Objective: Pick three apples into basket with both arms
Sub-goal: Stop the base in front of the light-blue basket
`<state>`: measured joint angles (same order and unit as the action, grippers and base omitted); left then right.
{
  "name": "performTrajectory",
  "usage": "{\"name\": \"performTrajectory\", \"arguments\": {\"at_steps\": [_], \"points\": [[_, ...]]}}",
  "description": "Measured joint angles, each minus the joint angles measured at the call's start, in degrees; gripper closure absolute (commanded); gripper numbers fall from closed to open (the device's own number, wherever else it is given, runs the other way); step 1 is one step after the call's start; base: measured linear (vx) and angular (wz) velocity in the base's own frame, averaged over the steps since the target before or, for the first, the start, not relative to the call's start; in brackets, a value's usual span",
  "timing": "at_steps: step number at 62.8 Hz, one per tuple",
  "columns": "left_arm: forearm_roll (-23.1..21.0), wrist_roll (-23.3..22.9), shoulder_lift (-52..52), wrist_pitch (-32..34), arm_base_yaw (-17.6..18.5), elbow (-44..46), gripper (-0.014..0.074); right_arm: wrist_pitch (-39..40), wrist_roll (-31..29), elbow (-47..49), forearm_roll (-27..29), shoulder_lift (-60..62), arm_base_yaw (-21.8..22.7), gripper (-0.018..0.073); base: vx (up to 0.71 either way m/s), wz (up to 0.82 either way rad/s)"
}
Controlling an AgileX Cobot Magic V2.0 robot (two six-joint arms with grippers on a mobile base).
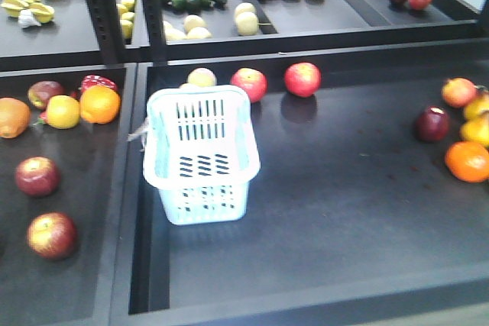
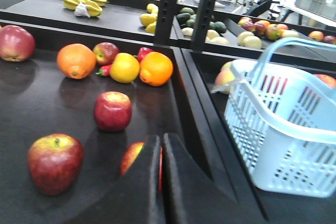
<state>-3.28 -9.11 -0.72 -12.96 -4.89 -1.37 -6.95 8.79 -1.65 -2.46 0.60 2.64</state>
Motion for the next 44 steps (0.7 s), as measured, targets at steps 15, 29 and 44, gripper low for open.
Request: {"name": "performTrajectory", "arguments": {"at_steps": [15,29,44], "points": [[0.0,0.0,0.0,0.0,0.0,0.0,0.0603,0.0,0.0,0.0,0.0,0.0,0.0,0.0564,0.11,0.21],[0.0,0.0,0.0,0.0,0.0,0.0,0.0603,0.0,0.0,0.0,0.0,0.0,0.0,0.0564,0.10,0.20],[0.0,0.0,0.0,0.0,0.0,0.0,0.0603,0.0,0.0,0.0,0.0,0.0,0.0,0.0564,0.08,0.15]]}}
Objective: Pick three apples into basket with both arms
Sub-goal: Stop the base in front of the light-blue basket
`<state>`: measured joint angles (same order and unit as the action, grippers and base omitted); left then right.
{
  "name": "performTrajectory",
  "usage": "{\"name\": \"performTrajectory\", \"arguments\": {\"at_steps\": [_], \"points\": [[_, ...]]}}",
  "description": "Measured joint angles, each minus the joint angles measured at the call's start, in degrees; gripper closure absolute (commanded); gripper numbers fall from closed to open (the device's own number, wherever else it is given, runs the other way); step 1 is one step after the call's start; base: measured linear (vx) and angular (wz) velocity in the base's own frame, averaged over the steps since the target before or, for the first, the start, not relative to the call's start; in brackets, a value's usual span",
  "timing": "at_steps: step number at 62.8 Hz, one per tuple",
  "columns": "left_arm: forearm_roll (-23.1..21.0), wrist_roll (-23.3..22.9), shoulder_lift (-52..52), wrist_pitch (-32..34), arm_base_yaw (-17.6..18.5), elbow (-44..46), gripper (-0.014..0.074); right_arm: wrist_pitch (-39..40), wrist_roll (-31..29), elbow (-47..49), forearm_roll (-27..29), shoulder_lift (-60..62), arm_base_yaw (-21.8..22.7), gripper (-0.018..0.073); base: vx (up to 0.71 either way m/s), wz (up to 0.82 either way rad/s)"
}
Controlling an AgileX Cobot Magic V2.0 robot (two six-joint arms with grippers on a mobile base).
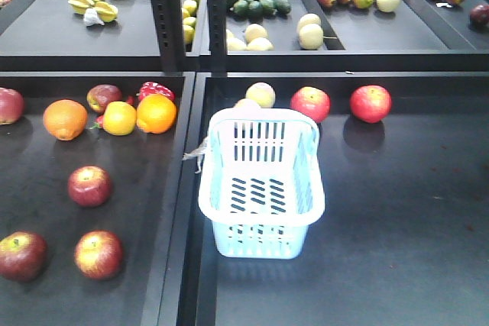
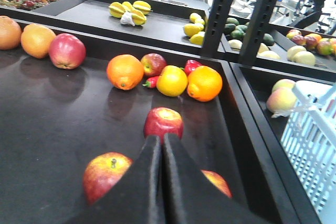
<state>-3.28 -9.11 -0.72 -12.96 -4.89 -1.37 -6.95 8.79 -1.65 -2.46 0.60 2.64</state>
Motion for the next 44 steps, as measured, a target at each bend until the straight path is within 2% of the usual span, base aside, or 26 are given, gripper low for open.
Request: {"name": "performTrajectory", "arguments": {"at_steps": [44], "points": [[0.0,0.0,0.0,0.0,0.0,0.0,0.0603,0.0,0.0,0.0,0.0,0.0,0.0,0.0564,0.02,0.05]]}}
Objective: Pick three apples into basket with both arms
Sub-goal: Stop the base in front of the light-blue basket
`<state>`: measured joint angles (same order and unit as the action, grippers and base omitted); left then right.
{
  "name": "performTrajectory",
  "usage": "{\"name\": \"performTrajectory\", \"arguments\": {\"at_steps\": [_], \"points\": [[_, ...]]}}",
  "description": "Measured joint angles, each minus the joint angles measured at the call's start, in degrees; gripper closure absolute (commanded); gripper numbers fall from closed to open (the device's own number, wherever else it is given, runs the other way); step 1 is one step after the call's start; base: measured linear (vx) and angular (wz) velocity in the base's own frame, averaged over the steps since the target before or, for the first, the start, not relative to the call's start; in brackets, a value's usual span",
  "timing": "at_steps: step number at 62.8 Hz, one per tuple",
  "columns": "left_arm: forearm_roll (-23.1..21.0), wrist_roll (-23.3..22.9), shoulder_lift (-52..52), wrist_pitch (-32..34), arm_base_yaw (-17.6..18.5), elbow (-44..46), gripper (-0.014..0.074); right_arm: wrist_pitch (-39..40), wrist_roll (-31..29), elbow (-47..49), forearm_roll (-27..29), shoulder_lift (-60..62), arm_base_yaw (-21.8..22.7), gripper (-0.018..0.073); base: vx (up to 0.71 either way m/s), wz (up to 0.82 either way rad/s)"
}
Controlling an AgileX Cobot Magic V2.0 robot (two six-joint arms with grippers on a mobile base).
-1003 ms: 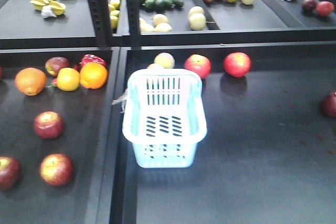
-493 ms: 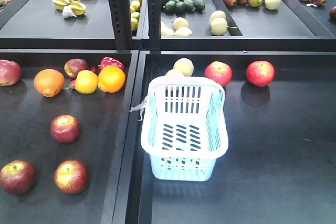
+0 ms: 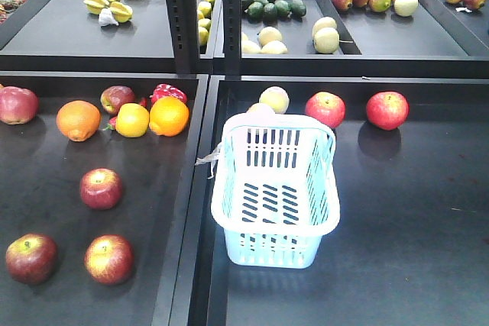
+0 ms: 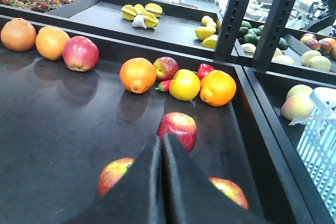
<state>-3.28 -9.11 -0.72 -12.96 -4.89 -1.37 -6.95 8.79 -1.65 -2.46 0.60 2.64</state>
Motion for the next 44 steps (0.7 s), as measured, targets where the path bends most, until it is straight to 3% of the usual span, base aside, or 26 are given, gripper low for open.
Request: {"name": "performTrajectory", "arguments": {"at_steps": [44], "points": [[0.0,0.0,0.0,0.0,0.0,0.0,0.0603,0.0,0.0,0.0,0.0,0.0,0.0,0.0564,0.00,0.00]]}}
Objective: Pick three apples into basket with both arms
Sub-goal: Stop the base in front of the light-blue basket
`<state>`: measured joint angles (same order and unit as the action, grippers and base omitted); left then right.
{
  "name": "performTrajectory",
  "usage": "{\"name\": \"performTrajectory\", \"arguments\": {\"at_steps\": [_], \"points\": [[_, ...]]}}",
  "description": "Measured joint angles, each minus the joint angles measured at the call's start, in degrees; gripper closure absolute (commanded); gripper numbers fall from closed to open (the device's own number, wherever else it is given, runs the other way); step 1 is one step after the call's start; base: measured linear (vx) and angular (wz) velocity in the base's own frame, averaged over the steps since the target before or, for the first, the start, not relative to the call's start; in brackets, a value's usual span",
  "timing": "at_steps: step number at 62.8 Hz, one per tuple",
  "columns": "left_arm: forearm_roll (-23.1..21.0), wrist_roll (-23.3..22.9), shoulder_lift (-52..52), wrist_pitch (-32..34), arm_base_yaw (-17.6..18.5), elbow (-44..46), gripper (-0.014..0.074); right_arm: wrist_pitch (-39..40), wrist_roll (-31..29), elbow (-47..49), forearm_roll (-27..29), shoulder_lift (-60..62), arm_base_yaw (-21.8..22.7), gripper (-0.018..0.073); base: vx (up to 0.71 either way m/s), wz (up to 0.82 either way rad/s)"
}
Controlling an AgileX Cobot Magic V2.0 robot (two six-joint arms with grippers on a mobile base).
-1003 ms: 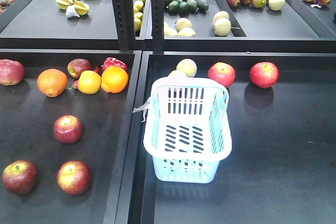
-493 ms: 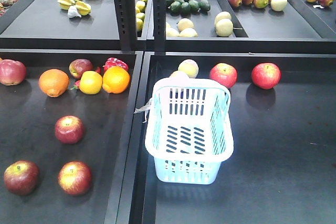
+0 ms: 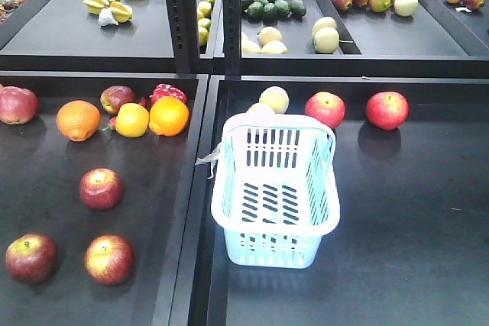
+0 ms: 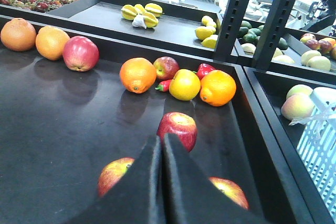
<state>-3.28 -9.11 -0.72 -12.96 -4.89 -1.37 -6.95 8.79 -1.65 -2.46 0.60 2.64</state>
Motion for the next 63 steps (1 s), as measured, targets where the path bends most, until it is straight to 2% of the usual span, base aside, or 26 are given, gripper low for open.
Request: {"name": "performTrajectory", "arguments": {"at_steps": [24,28,41,54,60,63], "points": [[0.0,0.0,0.0,0.0,0.0,0.0,0.0603,0.0,0.0,0.0,0.0,0.0,0.0,0.0564,0.00,0.00],[-1.4,-1.0,0.0,0.0,0.0,0.0,0.0603,0.0,0.0,0.0,0.0,0.0,0.0,0.0564,0.00,0.00],[-14.6,-10.1,0.0,0.0,0.0,0.0,0.0603,0.0,0.0,0.0,0.0,0.0,0.0,0.0564,0.00,0.00],[-19.5,-13.2,0.0,2.0,0.0,0.0,0.0603,0.0,0.0,0.0,0.0,0.0,0.0,0.0564,0.00,0.00],[-25.5,-17.8,0.0,4.4,0.0,0.0,0.0603,0.0,0.0,0.0,0.0,0.0,0.0,0.0564,0.00,0.00],[-30.0,-20.8,0.0,5.9,0.0,0.0,0.0603,0.0,0.0,0.0,0.0,0.0,0.0,0.0564,0.00,0.00]]}}
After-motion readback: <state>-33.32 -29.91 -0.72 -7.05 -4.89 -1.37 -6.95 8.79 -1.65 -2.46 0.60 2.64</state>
